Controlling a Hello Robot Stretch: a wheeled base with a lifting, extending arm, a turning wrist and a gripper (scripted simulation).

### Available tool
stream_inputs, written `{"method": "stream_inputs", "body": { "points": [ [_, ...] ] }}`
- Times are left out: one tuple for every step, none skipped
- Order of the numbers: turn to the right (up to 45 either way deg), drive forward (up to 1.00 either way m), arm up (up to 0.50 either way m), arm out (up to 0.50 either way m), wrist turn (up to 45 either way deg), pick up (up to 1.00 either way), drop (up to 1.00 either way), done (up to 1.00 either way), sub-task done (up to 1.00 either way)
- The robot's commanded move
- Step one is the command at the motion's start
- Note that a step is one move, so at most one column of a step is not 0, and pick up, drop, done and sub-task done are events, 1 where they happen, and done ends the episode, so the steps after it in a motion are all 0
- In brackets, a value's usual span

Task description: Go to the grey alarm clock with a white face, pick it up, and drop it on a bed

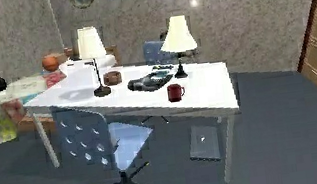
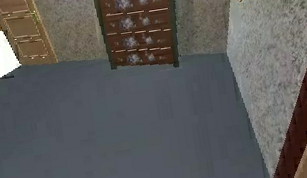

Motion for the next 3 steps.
{"method": "stream_inputs", "body": {
  "points": [
    [0.0,0.50,0.00,0.00,0.0,0.00,0.00,0.00,0.00],
    [-45.0,0.00,0.00,0.00,0.0,0.00,0.00,0.00,0.00],
    [-45.0,0.00,0.00,0.00,0.0,0.00,0.00,0.00,0.00]
  ]
}}
